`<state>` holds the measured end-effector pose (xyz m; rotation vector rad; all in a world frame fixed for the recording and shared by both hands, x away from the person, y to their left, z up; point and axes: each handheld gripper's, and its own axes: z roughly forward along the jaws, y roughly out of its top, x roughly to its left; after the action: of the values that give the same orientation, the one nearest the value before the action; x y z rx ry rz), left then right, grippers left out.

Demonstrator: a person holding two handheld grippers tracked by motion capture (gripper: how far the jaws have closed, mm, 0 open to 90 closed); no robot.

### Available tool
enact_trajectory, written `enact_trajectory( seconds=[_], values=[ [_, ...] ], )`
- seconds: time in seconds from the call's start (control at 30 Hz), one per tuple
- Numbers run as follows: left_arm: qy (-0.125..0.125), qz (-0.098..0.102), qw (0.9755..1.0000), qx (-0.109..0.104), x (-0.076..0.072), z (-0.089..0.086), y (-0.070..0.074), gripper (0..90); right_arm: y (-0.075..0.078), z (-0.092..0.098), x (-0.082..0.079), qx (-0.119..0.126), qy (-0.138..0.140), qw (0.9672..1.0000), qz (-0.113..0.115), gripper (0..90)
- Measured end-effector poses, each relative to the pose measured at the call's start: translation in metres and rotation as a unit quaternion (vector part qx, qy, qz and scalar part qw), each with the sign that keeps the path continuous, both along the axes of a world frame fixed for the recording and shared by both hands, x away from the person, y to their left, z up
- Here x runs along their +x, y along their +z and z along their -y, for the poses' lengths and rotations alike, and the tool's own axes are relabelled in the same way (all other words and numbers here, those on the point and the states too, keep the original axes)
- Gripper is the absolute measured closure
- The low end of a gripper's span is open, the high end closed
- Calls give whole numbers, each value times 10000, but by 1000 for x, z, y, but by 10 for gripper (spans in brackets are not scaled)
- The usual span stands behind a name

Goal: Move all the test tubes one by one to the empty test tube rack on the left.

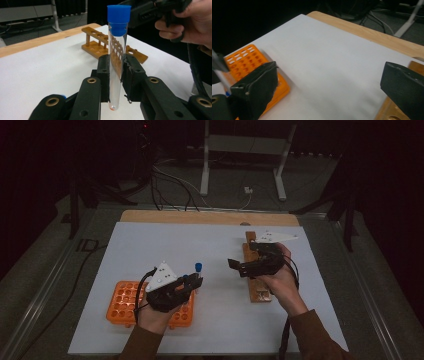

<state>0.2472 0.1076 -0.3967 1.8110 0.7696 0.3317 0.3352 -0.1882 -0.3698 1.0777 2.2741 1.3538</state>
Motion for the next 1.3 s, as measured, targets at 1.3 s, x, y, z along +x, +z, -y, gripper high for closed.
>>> enact_trajectory(
  seconds=[1.3],
  values=[
    [-127, 27, 9999, 35, -41, -33, -56, 771, -13, 21, 0, -54, -318, 9995, 25, 4]
  ],
)
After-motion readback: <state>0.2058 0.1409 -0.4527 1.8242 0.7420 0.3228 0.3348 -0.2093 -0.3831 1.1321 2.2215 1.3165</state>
